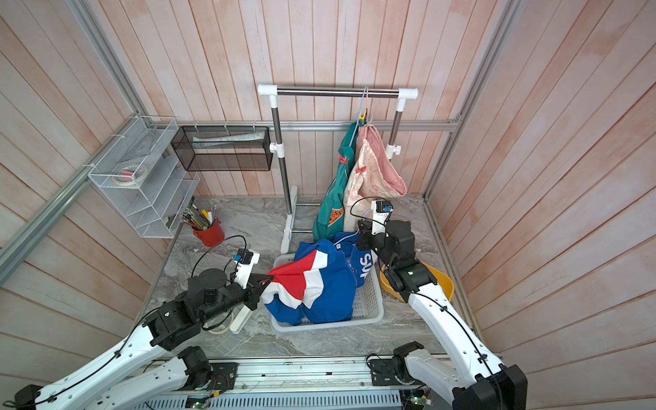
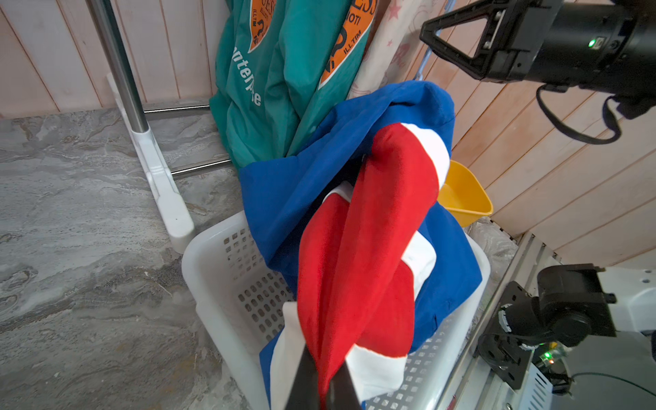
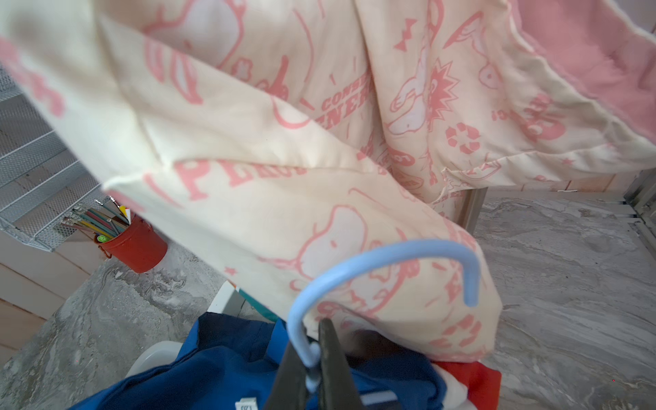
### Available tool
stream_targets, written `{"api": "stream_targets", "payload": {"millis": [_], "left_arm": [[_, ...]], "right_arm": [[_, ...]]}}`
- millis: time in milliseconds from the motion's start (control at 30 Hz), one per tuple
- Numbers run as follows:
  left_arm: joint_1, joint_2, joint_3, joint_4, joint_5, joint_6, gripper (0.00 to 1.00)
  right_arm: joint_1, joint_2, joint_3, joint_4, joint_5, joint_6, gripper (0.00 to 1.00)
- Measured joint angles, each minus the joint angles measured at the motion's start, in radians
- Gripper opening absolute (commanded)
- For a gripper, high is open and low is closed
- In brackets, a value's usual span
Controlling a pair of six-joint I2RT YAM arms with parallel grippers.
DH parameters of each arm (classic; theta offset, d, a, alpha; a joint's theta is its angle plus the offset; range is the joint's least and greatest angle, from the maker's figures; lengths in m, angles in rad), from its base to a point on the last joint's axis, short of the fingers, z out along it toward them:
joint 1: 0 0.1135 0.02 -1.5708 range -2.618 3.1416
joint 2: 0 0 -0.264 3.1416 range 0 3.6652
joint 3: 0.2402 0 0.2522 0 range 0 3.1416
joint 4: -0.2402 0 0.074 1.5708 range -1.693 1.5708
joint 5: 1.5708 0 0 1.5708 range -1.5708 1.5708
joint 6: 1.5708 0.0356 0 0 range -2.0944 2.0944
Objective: Remove the clothespins securing jackets to the hanger
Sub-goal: Remove the jacket from the hanger.
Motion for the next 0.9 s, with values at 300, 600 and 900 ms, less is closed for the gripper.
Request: {"api": "stream_targets", "payload": {"millis": [300,600,900], "left_arm": [[-0.007,-0.084,-0.069,0.076,-0.092,-0.055,0.00],[-0.013,-0.174,-0.141,0.121,-0.142,-0.108,0.00],[-0.013,-0.103,-0.143,0.164,-0.119,-0.095,0.22]], "right_arm": [[-0.081,0.052,0.046,-0.008,-0.035,0.074,0.00],[-0.139,0.110,0.074,-0.048,-0.085,0.158,0.00],[-0.175,0.098,0.084,-0.090,-0.103,0.183,0.00]]}}
